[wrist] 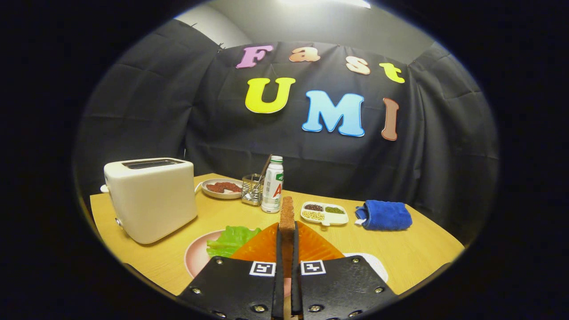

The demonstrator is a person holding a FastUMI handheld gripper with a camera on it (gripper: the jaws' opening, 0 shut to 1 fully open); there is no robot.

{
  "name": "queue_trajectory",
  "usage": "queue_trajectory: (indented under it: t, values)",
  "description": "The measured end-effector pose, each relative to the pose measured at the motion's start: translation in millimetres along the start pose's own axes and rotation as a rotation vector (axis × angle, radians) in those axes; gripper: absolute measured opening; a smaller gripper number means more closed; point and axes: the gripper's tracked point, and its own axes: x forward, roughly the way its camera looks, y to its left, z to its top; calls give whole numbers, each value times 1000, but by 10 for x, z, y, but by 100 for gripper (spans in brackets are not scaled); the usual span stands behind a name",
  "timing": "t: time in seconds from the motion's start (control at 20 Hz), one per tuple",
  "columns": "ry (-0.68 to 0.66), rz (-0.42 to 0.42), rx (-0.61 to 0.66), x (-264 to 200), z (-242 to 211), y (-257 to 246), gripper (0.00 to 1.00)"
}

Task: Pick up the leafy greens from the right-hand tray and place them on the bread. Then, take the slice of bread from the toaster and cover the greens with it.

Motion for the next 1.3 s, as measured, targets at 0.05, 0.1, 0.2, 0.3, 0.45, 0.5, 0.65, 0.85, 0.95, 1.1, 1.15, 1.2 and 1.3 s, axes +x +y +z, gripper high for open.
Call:
queue_trajectory:
  t: [0.05,0.1,0.2,0.3,0.45,0.5,0.65,0.85,0.95,1.1,1.15,1.2,1.3]
  values:
    - [15,16,8,3,-62,73,6]
    - [11,31,16,-1,-59,150,6]
    - [22,55,22,4,-117,287,6]
    - [49,92,54,30,-206,434,7]
    - [78,118,81,68,-303,566,7]
    - [84,118,76,67,-321,591,7]
    - [112,127,82,77,-409,674,7]
    - [141,136,101,93,-440,701,7]
    - [133,126,89,85,-421,693,7]
    - [127,122,83,58,-387,694,8]
    - [128,120,84,119,-429,705,15]
    - [127,115,88,91,-424,691,14]
    - [115,110,88,76,-392,683,18]
